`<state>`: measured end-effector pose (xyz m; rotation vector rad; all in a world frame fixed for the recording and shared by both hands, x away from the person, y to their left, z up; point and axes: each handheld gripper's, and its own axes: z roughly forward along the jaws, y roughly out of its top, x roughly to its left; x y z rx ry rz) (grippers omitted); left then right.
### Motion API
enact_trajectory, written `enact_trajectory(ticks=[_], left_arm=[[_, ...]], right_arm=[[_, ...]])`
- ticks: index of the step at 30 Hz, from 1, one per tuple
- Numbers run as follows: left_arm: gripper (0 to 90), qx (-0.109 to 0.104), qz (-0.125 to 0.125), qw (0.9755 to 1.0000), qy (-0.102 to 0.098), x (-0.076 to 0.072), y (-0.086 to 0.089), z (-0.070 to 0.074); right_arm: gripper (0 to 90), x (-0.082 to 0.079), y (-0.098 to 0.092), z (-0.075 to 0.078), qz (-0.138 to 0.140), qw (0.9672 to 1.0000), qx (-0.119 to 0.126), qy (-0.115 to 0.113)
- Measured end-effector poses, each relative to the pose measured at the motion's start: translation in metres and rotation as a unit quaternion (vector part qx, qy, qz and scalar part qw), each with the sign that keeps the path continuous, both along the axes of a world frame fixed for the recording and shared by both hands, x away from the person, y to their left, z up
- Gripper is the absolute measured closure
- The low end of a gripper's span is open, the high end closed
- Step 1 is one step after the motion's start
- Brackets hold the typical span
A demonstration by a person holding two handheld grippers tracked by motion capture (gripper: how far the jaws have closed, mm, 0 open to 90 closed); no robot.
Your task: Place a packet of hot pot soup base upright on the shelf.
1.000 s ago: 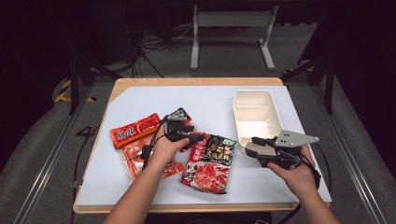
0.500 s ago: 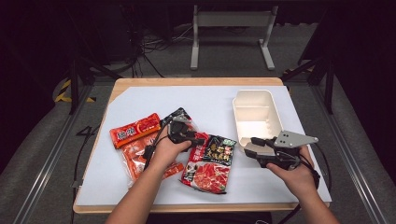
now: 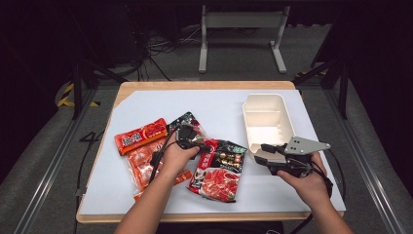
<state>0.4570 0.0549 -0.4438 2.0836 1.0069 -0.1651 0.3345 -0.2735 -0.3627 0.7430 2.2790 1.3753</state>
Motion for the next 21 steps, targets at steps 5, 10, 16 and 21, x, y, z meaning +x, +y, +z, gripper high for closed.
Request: enact_trajectory(ticks=[5,10,16,21], left_arm=[[83.2,-0.009,0.005,0.9999,-0.006,-0.003,0.001,0.002],[85.3,-0.040,0.017,0.9989,-0.019,-0.012,0.007,0.012],[86.6,-0.073,0.020,0.9953,-0.061,-0.031,0.014,0.034],[87.0,-0.101,0.013,0.9918,-0.077,-0.046,0.022,0.050]], right_arm=[[52.3,0.000,-0.001,0.000,-0.002,1.0000,0.001,0.002],[53.3,0.000,-0.005,0.002,-0.008,1.0000,0.005,0.000],[54.0,-0.001,-0.007,0.005,-0.016,0.9998,0.011,-0.001],[53.7,-0.011,-0.004,0.016,-0.013,0.9997,0.011,-0.020]])
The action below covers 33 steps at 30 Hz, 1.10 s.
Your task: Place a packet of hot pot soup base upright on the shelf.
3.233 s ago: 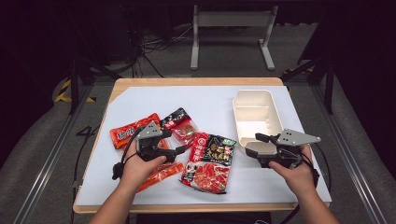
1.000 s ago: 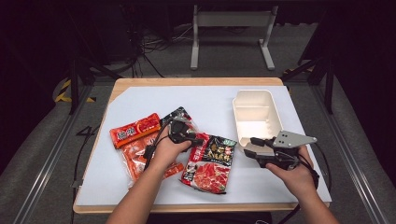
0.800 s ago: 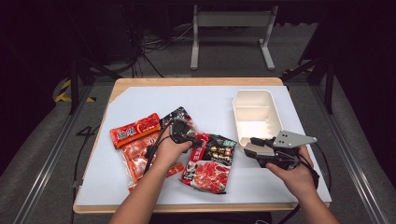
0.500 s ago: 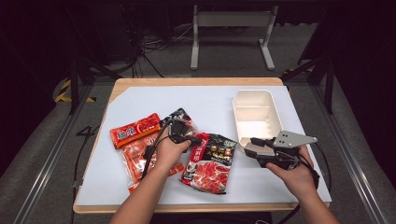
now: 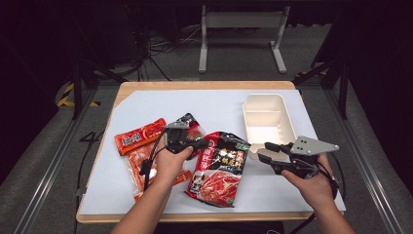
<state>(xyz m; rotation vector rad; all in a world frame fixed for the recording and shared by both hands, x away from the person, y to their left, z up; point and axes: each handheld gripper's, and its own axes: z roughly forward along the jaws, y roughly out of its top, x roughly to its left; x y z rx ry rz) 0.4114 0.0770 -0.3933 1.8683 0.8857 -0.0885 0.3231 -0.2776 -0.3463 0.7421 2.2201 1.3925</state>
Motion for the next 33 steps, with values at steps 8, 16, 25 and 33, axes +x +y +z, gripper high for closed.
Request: enact_trajectory(ticks=[8,16,25,33], left_arm=[[87.3,-0.020,-0.019,0.9988,-0.039,-0.021,0.004,0.021],[87.5,-0.022,-0.027,0.9946,-0.098,-0.042,0.007,0.046],[87.2,-0.001,0.000,0.9820,-0.189,-0.061,0.011,0.066],[87.2,-0.042,0.013,0.9788,-0.200,-0.065,0.020,0.071]], right_arm=[[53.1,-0.007,0.001,0.010,0.006,0.9999,0.010,-0.010],[48.1,-0.021,0.007,0.024,0.022,0.9992,0.029,-0.015],[46.6,-0.024,0.009,0.027,0.020,0.9989,0.040,-0.013],[42.7,-0.016,0.019,0.022,0.004,0.9988,0.048,0.011]])
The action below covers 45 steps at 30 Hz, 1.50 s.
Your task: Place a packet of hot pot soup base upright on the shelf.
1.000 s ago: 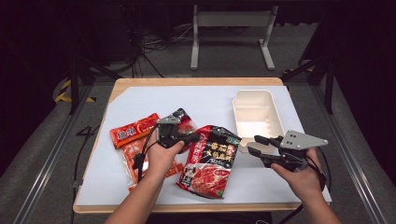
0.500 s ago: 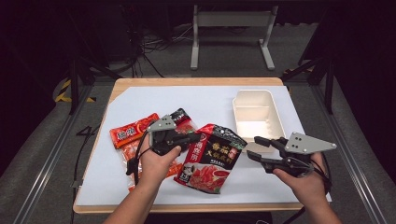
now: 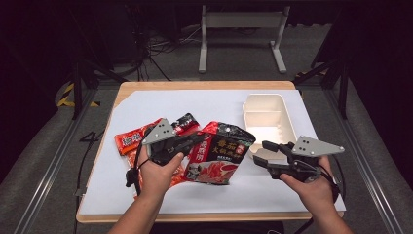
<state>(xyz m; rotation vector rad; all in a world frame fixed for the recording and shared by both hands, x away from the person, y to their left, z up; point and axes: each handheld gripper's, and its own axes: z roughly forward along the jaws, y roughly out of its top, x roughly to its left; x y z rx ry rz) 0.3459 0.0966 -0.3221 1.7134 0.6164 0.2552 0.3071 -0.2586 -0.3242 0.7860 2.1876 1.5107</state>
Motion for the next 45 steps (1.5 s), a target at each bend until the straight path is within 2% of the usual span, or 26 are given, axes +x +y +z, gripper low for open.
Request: enact_trajectory(ticks=[4,11,18,23,27,36,41,45], left_arm=[[87.2,-0.008,0.001,0.9999,-0.008,-0.003,0.001,0.002],[87.1,-0.014,0.002,0.9998,-0.014,-0.005,0.001,0.003],[87.0,-0.020,0.007,0.9997,-0.012,-0.005,0.000,0.000],[86.9,-0.016,0.010,0.9997,-0.014,-0.006,-0.004,-0.001],[86.7,-0.016,0.013,0.9997,-0.011,-0.005,-0.003,-0.002],[85.1,-0.018,0.014,0.9997,-0.002,-0.003,-0.004,-0.004],[83.3,-0.024,0.012,0.9996,0.003,-0.001,-0.001,-0.004],[78.2,-0.031,0.009,0.9995,0.003,0.001,0.001,-0.004]], right_arm=[[42.4,0.005,0.006,0.001,0.001,0.9999,0.009,0.009],[44.8,0.021,0.015,0.005,0.009,0.9988,0.042,0.023],[52.9,0.032,0.031,0.007,0.020,0.9981,0.044,0.037],[66.6,0.038,0.043,0.006,0.022,0.9980,0.025,0.054],[73.3,0.040,0.043,0.006,0.028,0.9980,0.016,0.054],[78.0,0.039,0.042,0.009,0.026,0.9993,-0.006,0.026],[78.9,0.042,0.042,0.012,0.036,0.9990,-0.003,0.027],[79.4,0.045,0.041,0.016,0.041,0.9987,-0.007,0.028]])
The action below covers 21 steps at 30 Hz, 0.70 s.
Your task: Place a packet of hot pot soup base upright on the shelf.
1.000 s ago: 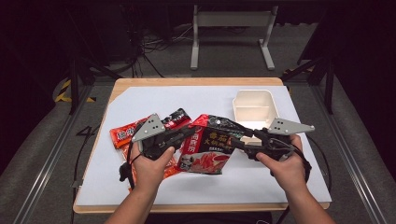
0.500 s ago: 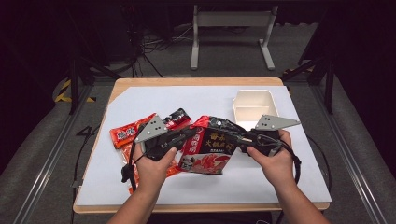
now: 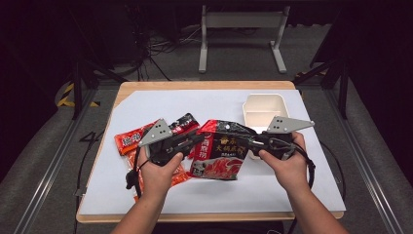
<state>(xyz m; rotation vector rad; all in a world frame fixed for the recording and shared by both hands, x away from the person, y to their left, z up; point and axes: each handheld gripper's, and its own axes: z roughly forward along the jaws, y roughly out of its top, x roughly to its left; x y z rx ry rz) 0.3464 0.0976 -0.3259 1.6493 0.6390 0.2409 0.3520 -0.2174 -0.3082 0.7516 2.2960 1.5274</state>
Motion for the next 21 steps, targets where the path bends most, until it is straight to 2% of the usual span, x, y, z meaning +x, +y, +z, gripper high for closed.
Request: enact_trajectory(ticks=[2,5,10,12,14,18,21], left_arm=[[69.2,-0.005,-0.003,1.0000,-0.005,0.001,0.001,0.001],[61.1,-0.001,0.001,1.0000,-0.005,0.002,0.003,0.002],[50.8,0.015,0.010,0.9998,0.011,0.008,0.007,0.002],[49.6,0.018,0.013,0.9997,0.010,0.009,0.008,0.001],[48.4,0.031,0.023,0.9992,0.010,0.012,0.009,-0.001],[47.9,0.032,0.026,0.9990,0.019,0.016,0.012,-0.004],[47.3,0.027,0.031,0.9988,0.027,0.018,0.015,-0.005]], right_arm=[[79.6,0.000,0.000,0.005,-0.002,1.0000,-0.009,-0.002],[79.6,0.002,-0.002,0.011,-0.001,0.9998,-0.018,-0.007],[79.6,0.008,-0.009,0.023,-0.002,0.9996,-0.021,-0.019],[79.6,0.009,-0.011,0.026,-0.002,0.9996,-0.020,-0.022],[79.5,0.012,-0.014,0.035,0.002,0.9992,-0.024,-0.033],[79.5,0.016,-0.017,0.048,0.002,0.9982,-0.039,-0.046],[79.5,0.022,-0.021,0.056,-0.003,0.9978,-0.040,-0.052]])
